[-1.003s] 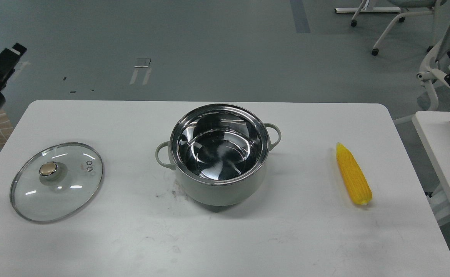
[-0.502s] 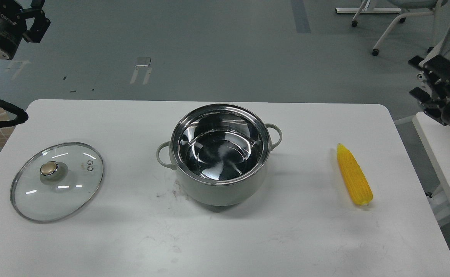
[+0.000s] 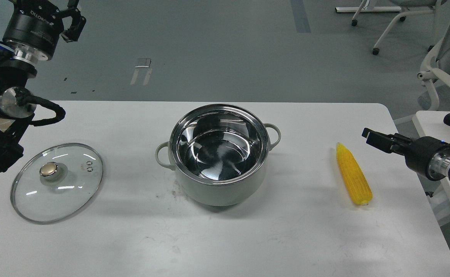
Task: Open pot and put corn in
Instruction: 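Reach the right gripper to the yellow corn and grasp it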
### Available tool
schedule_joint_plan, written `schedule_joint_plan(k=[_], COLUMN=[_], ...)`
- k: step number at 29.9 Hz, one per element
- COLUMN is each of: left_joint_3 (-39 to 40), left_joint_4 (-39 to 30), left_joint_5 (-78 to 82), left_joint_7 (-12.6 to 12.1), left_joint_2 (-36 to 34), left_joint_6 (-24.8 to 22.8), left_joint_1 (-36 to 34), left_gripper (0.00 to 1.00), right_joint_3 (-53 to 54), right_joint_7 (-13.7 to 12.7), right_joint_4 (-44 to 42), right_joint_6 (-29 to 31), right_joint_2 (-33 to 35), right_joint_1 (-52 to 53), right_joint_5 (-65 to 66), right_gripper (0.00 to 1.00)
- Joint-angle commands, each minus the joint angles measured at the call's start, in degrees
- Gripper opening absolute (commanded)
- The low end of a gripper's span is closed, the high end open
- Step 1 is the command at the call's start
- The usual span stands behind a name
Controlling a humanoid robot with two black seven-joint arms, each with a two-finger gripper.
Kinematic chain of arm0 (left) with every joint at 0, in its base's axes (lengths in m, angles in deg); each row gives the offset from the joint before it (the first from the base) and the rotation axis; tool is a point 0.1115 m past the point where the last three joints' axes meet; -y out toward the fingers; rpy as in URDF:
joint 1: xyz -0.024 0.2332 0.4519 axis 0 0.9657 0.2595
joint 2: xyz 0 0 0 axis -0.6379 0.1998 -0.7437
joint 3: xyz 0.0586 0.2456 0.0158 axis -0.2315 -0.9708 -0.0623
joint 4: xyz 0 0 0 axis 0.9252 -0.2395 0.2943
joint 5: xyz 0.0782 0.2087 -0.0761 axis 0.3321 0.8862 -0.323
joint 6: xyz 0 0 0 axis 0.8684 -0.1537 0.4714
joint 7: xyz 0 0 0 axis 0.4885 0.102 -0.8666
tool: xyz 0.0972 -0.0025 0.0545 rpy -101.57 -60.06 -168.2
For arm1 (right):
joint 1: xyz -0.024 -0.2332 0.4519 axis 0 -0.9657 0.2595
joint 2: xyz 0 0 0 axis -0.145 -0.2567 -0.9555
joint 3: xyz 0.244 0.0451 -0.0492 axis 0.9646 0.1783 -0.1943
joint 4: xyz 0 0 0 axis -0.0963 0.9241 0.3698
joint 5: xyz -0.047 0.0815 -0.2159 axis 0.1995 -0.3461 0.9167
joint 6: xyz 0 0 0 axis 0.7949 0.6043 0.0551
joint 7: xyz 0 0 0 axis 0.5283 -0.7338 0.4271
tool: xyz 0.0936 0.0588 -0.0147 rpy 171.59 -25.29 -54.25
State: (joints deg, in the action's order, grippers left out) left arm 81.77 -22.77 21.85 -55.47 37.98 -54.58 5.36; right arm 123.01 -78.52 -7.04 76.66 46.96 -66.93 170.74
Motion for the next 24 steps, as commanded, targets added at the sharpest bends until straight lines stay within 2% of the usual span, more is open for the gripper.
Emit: schedule_joint_plan(k=[1, 4, 6, 9, 10, 13, 15, 16, 18, 20, 23, 24], left_joint_3=[-0.02, -0.02, -0.02, -0.02, -0.02, 0.06, 0.06, 0.06, -0.02, -0.02, -0.02, -0.02], left_joint_4=[0.03, 0.03, 0.03, -0.06, -0.15, -0.24, -0.24, -0.24, -0.24, -0.24, -0.24, -0.33], left_joint_5=[0.19, 0.28, 0.19, 0.19, 0.19, -0.07, -0.07, -0.07, -0.07, 0.02, 0.02, 0.02], left_joint_7=[0.29, 0.46, 0.47, 0.47, 0.47, 0.47, 0.47, 0.47, 0.47, 0.47, 0.38, 0.38], left_joint_2=[0.33, 0.60, 0.86, 0.86, 0.86, 0.86, 0.86, 0.86, 0.86, 0.86, 0.86, 0.86], left_joint_6=[-0.01, 0.25, 0.34, 0.08, 0.08, 0.07, 0.34, 0.34, 0.34, 0.43, 0.51, 0.52], left_joint_1=[-0.26, -0.61, -0.88, -1.14, -1.14, -1.32, -1.32, -1.32, -1.40, -1.41, -1.41, -1.41], left_gripper=[0.98, 0.98, 0.98, 0.98, 0.98, 0.98, 0.98, 0.98, 0.98, 0.98, 0.98, 0.98], right_joint_3=[-6.25, -8.36, -9.25, -9.51, -9.51, -10.48, -13.19, -13.21, -13.56, -13.65, -13.73, -13.73], right_joint_7=[-1.41, -2.03, -2.38, -2.47, -2.39, -2.47, -3.52, -3.53, -4.84, -5.11, -5.11, -5.11], right_joint_4=[-0.44, -1.14, -2.89, -4.40, -4.75, -5.89, -6.42, -6.42, -6.51, -6.51, -6.77, -6.68], right_joint_6=[0.01, 0.01, 0.01, 0.01, 0.01, 0.01, 0.01, 0.01, 0.01, 0.01, 0.01, 0.01], right_joint_2=[-1.14, -1.84, -2.89, -4.48, -5.26, -6.76, -7.11, -7.12, -7.29, -7.21, -6.68, -6.59], right_joint_1=[0.12, 0.21, 0.38, 0.56, 0.65, 1.79, 3.45, 3.46, 3.72, 3.81, 3.72, 3.64], right_joint_5=[4.68, 5.48, 5.74, 6.27, 6.27, 6.53, 7.93, 7.94, 8.38, 8.47, 8.38, 8.29], right_gripper=[1.00, 1.00, 0.95, 0.83, 0.73, 0.67, 0.56, 0.56, 0.38, 0.29, 0.26, 0.21])
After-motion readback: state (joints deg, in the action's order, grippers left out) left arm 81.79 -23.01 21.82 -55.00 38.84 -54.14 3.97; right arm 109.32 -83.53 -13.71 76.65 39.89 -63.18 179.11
